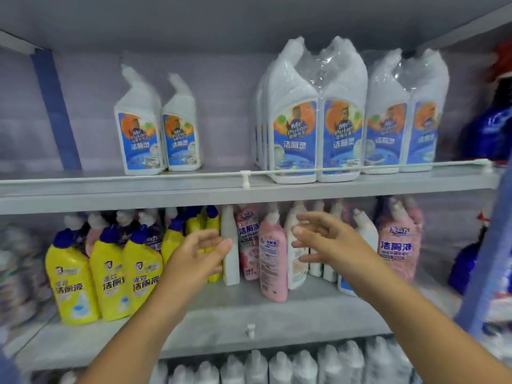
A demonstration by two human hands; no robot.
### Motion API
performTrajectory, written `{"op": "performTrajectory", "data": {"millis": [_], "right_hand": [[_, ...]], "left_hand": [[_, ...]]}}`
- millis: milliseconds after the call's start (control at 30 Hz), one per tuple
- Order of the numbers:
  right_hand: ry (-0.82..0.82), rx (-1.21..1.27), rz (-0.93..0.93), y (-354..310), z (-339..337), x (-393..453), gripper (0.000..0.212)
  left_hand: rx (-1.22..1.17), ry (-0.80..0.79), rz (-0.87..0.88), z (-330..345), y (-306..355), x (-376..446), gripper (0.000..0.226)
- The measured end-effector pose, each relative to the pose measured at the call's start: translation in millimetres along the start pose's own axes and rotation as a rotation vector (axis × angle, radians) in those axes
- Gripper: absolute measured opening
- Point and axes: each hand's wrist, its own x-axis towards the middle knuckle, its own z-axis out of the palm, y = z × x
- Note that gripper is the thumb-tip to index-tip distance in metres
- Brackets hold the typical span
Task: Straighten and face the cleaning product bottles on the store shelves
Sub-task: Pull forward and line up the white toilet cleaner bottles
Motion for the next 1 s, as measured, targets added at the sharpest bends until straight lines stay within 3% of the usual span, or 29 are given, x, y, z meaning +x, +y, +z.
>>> {"op": "performTrajectory", "data": {"millis": [200, 267, 333, 500, 600, 833, 1000], "right_hand": [[0.175, -0.035, 0.193, 75.2, -45.2, 20.1, 0.034], [0.298, -0.106, 0.199, 91.0, -60.2, 28.9, 0.034], [0.442, -0.191, 0.173, 103.8, -72.8, 36.9, 0.034], [0.679, -0.363, 0.162, 141.0, -86.0, 65.6, 0.067], [0.720, -0.375, 0.146, 165.6, -88.8, 82.2, 0.066], [0.768, -0.369, 0.132, 219.9, -104.1, 119.8, 0.087], [0.721, -0.290, 0.192, 193.7, -80.8, 124.5, 0.078]], "left_hand": [[0.086, 0.056, -0.147, 19.3, -68.4, 40.4, 0.047], [0.121, 0.096, -0.159, 27.6, -83.0, 56.8, 0.056], [0.161, 0.161, -0.165, 36.8, -94.3, 71.0, 0.048], [0.265, 0.238, -0.078, 51.2, -115.0, 113.4, 0.040], [0.347, 0.231, -0.010, 55.1, -124.3, 140.1, 0.039], [0.554, 0.284, 0.030, 70.8, -144.8, 168.9, 0.076], [0.566, 0.318, 0.072, 66.6, -153.8, 175.1, 0.043]]}}
